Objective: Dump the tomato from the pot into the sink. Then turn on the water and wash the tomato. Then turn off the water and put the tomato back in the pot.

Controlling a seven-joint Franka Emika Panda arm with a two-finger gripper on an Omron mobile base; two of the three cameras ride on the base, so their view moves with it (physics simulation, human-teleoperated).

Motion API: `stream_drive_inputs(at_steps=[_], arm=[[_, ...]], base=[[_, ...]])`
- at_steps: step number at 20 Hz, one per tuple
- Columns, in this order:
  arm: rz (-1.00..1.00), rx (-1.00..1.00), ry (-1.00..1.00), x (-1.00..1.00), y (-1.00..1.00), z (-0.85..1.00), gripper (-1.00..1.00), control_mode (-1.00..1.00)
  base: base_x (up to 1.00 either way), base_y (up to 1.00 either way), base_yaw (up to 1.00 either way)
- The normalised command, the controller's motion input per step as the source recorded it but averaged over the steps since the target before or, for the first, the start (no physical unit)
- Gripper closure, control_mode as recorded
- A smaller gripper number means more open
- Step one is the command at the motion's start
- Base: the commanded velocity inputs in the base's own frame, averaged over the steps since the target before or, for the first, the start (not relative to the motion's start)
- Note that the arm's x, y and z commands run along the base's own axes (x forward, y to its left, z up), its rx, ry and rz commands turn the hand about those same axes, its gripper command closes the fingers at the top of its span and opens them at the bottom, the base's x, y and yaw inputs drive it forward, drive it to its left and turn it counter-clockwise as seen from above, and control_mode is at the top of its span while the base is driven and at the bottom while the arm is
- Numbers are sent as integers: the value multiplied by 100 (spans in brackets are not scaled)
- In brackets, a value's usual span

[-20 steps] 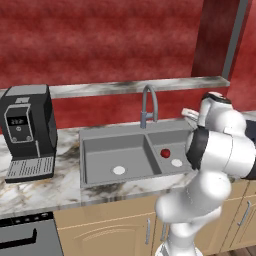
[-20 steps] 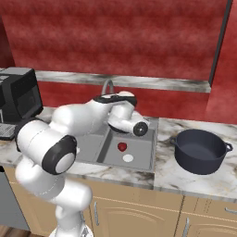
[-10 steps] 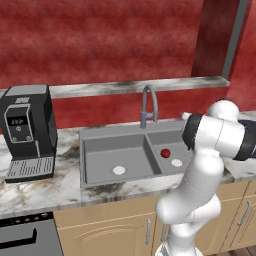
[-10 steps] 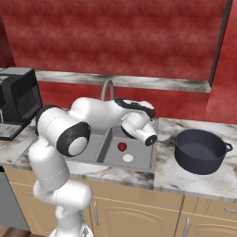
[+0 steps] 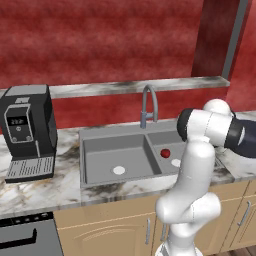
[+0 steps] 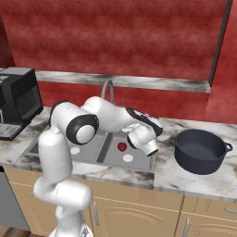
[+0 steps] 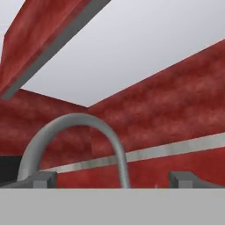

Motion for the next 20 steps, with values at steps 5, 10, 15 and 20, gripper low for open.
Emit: stream_drive_inputs(at_steps=[5, 10, 15, 20], arm=[[5, -6, -19, 0, 36, 0, -100, -100], [0, -2, 0, 0, 27, 9, -100, -100], [0, 0, 3, 0, 17, 20, -100, -100], [0, 0, 11, 0, 15, 42, -100, -100]], base=[[0, 0, 0], [0, 0, 0], [0, 0, 0], [0, 0, 0]])
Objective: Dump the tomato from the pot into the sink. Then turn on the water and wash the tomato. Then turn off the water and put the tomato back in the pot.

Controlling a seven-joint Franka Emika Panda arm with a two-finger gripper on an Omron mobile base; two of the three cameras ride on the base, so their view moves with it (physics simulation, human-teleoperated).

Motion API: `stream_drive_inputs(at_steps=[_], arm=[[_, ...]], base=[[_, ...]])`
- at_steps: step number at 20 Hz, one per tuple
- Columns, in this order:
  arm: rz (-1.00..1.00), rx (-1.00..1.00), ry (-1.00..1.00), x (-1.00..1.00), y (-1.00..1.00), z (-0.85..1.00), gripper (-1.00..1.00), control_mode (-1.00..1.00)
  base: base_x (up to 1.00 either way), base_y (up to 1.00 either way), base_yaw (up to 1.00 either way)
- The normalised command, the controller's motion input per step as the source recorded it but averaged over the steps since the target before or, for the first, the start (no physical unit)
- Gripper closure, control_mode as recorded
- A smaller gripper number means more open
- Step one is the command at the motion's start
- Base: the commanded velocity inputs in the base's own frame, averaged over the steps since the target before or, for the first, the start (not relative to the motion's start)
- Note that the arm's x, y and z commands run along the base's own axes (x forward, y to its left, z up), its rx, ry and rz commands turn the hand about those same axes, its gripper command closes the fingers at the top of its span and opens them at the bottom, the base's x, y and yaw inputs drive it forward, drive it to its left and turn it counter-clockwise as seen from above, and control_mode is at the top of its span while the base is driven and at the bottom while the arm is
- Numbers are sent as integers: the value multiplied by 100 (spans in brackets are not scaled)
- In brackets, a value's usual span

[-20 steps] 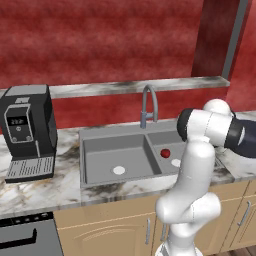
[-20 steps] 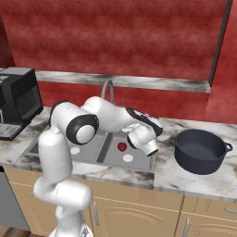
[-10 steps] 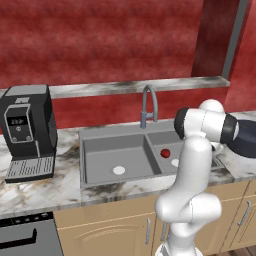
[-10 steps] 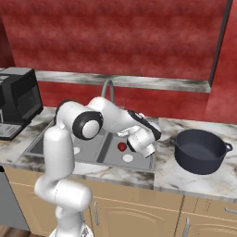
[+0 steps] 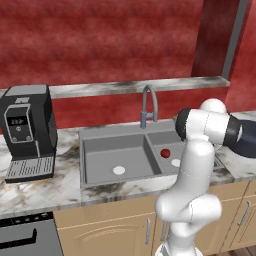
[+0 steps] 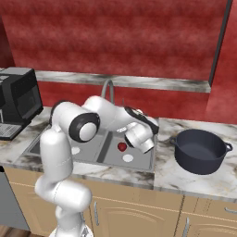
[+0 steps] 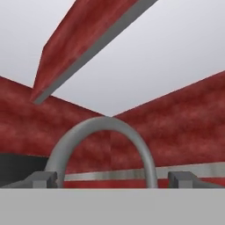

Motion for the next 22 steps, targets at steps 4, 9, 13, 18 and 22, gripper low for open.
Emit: stream_drive_inputs(at_steps=[4, 9, 13, 18, 22], arm=[[0, -1, 19, 0, 24, 21, -100, -100], [0, -1, 5, 0, 35, -5, -100, -100], [0, 0, -6, 12, 13, -9, -100, -100], [0, 0, -20, 35, 0, -7, -100, -100], [0, 0, -17, 34, 0, -5, -100, -100]], base=[[0, 0, 0], [0, 0, 0], [0, 0, 0], [0, 0, 0], [0, 0, 0]])
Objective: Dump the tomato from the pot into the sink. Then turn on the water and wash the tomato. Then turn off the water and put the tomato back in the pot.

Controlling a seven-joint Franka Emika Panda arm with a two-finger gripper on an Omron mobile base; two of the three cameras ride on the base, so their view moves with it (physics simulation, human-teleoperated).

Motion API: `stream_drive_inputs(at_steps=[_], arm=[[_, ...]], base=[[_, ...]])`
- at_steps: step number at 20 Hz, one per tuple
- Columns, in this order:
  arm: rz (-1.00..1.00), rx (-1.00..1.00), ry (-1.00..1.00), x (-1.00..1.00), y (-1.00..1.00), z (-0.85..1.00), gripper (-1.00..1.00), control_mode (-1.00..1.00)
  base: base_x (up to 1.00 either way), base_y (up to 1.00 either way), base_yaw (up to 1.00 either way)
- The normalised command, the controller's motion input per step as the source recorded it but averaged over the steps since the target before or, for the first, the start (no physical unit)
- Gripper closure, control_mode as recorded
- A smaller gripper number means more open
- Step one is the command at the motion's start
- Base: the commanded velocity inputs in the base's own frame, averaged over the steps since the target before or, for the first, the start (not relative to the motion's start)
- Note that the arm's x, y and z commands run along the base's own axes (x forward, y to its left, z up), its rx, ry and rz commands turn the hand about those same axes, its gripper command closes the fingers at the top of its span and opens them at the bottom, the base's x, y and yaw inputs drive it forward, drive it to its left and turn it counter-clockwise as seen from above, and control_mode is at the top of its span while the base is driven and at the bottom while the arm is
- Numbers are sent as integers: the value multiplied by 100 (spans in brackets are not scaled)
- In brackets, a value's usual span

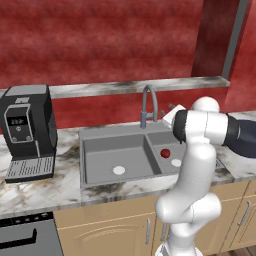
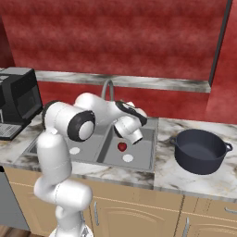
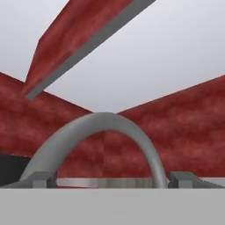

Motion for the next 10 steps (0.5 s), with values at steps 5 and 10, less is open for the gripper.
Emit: stream_drive_inputs(at_steps=[5, 10], arm=[[0, 0, -9, 17, 0, -9, -100, -100], [0, 0, 0, 6, 0, -1, -100, -100]], base=[[0, 0, 0], [0, 0, 0]])
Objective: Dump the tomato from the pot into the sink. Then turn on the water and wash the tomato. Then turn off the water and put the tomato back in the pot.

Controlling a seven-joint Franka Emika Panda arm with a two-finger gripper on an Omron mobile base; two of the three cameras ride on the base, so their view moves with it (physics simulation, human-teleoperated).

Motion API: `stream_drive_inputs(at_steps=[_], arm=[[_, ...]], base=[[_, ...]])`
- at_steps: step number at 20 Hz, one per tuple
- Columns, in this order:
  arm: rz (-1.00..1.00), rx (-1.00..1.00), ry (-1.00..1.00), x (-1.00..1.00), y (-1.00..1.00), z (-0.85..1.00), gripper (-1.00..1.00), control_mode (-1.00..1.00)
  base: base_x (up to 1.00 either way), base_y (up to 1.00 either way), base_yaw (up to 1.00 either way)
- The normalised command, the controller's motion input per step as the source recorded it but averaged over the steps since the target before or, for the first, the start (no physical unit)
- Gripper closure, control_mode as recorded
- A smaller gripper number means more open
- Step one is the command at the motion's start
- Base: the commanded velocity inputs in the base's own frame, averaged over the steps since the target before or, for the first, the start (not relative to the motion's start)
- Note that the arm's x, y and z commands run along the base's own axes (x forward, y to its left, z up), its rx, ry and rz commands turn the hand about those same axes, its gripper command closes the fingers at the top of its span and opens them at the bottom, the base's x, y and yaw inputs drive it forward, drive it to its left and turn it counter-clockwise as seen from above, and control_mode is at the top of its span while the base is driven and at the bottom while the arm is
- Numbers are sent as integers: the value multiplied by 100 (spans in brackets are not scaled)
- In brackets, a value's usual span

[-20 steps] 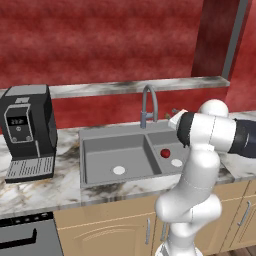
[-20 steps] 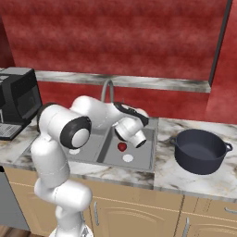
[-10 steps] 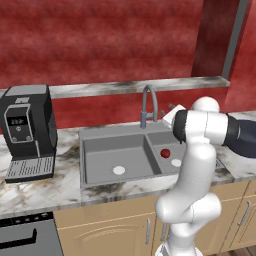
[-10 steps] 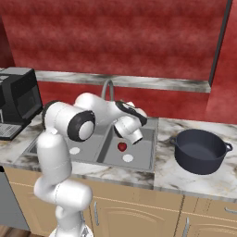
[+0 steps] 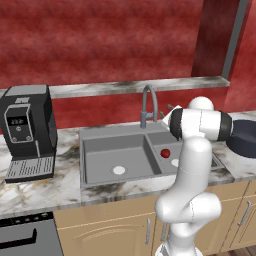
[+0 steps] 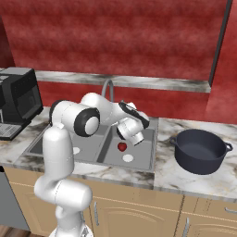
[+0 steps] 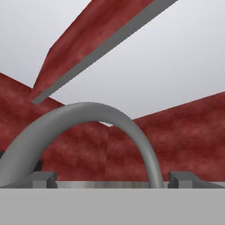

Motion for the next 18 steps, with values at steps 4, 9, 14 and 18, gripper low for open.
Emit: stream_drive_inputs(at_steps=[4, 9, 14, 18], arm=[[0, 0, 7, 4, -2, 0, -100, -100], [0, 0, 18, 15, 0, 0, -100, -100], [0, 0, 18, 21, 0, 0, -100, -100], [0, 0, 2, 26, 0, -2, -100, -100]], base=[[0, 0, 0], [0, 0, 0], [0, 0, 0], [0, 0, 0]])
